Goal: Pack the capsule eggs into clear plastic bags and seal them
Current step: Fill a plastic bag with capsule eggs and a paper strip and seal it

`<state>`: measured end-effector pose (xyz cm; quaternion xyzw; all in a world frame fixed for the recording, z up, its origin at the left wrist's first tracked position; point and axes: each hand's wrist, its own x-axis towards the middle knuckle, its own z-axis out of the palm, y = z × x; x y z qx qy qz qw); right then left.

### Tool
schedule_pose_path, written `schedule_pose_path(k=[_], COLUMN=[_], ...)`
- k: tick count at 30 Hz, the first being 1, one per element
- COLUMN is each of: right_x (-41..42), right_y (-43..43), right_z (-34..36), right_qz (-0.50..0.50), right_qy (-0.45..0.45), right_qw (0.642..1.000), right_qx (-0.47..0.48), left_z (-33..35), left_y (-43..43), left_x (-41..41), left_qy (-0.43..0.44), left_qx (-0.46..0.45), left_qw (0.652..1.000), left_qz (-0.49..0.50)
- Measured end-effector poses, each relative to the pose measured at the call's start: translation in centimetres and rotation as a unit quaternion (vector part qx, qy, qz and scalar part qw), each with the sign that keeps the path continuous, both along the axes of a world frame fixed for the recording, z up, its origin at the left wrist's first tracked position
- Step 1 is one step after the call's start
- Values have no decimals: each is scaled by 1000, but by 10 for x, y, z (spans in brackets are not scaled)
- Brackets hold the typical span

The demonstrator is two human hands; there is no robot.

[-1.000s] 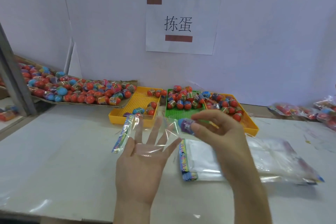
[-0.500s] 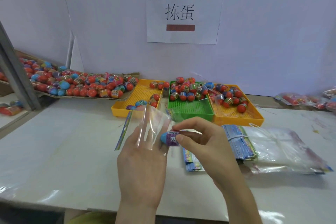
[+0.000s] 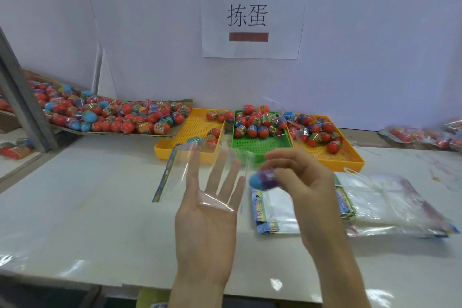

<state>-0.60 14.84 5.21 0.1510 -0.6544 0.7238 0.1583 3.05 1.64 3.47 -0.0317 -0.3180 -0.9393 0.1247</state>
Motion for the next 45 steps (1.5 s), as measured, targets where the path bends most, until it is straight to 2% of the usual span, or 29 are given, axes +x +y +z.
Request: schedule_pose_path(k=[3, 5, 7, 11, 16, 26, 37, 45], right_x=[-1, 2, 7, 14, 18, 20, 17, 15], right_y=[10, 8, 1, -8, -15, -16, -13, -14], right_z=[2, 5, 9, 13, 15, 14, 11, 6], right_qz=[-25, 57, 166, 216, 243, 236, 266, 278], right_qy=[-61, -130, -203, -262, -271, -257, -227, -210], right_qw=[998, 990, 965, 940, 931, 936, 937, 936], right_qx=[20, 14, 2, 26, 29, 45, 0, -53], left_z=[-2, -2, -2, -4, -5, -14, -17, -19], left_y=[-5, -5, -4, -6, -10, -9, 0, 4], left_x=[0, 1, 3, 5, 5, 1, 0, 3], left_qy=[29, 44, 56, 71, 67, 62, 43, 29], left_qx=[-33, -54, -67, -69, -118, -145, -129, -115], left_qw=[999, 997, 995, 994, 987, 984, 988, 993], left_qz=[30, 43, 50, 50, 83, 82, 72, 18])
